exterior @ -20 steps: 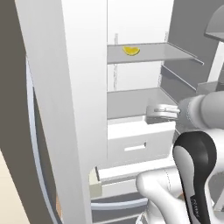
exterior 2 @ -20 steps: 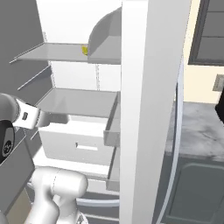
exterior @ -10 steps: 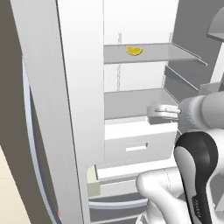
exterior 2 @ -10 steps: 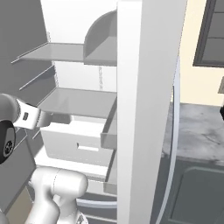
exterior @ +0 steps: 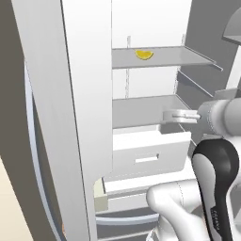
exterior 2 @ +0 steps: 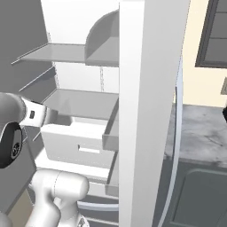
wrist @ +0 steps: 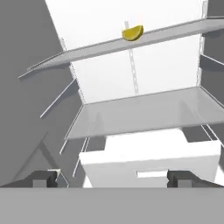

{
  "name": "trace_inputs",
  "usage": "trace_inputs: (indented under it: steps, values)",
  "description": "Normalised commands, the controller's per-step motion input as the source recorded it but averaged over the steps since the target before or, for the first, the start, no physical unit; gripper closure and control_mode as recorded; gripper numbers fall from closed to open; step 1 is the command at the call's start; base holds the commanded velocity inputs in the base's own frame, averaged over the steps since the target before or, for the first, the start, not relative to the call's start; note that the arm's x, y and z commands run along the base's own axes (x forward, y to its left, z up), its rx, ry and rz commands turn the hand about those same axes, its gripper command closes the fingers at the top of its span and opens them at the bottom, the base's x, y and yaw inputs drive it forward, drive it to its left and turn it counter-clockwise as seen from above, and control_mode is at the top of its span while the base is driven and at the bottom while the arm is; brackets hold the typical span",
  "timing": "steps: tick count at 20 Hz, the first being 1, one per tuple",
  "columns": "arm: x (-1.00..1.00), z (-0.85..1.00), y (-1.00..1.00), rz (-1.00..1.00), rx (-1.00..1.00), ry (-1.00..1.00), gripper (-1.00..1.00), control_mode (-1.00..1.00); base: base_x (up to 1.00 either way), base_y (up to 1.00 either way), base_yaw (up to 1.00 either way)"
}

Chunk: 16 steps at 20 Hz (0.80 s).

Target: There is a bowl on the dining counter. Grab a lemon wedge from the fridge and place it in the bowl. Then get the liquor bottle and glass cup from the cabinet and place them next to the bowl.

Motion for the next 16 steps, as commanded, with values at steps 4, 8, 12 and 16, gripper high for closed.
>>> trace_inputs:
  steps: [4, 8, 12, 16]
  values:
    - [0.42, 0.55, -0.26, 0.17, -0.14, -0.23, -1.0, -1.0, 0.0, 0.0, 0.0]
    - [0.57, 0.6, -0.03, 0.07, -0.19, -0.15, -1.0, -1.0, 0.0, 0.0, 0.0]
    - [0.63, 0.52, -0.04, 0.09, -0.15, -0.05, -1.0, -1.0, 0.0, 0.0, 0.0]
    - [0.55, 0.33, 0.0, 0.1, -0.18, -0.04, -1.0, -1.0, 0.0, 0.0, 0.0]
